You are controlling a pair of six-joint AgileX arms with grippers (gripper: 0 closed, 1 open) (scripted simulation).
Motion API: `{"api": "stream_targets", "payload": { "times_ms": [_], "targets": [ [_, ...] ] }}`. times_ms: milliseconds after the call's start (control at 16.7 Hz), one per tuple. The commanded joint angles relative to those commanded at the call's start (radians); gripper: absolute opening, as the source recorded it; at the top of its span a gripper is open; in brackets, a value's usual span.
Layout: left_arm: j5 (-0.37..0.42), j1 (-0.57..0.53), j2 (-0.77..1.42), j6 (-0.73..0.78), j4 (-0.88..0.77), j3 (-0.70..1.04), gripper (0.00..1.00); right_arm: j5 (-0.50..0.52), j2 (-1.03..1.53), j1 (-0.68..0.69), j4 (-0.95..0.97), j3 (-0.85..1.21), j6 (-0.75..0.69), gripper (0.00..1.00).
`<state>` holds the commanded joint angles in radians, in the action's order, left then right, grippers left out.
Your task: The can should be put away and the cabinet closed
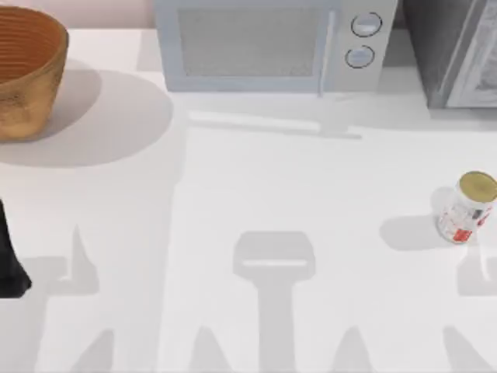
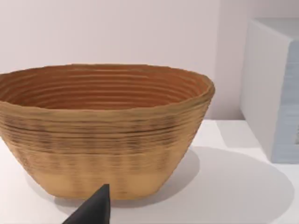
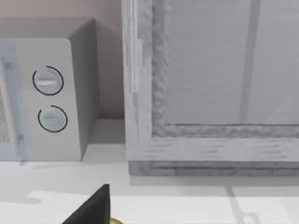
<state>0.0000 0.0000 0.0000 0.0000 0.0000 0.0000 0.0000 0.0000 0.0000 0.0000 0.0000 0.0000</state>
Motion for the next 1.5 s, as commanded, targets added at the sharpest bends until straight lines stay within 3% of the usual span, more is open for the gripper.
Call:
{"api": "stream_targets", "payload": {
  "times_ms": [240,480,1200,1500],
  "targets": [
    [0.0,0.0,0.0,0.0,0.0,0.0,1.0,0.009,0.031,0.009,0.031,0.002,0.004,1.0],
    [0.0,0.0,0.0,0.0,0.0,0.0,1.0,0.058,0.221,0.059,0.206,0.011,0.024,1.0],
    [0.0,0.0,0.0,0.0,0.0,0.0,1.0,0.311,1.398,0.308,1.122,0.055,0.117,1.0],
    [0.0,0.0,0.0,0.0,0.0,0.0,1.0,0.393,1.786,0.388,1.42,0.066,0.142,1.0]
  ]
}}
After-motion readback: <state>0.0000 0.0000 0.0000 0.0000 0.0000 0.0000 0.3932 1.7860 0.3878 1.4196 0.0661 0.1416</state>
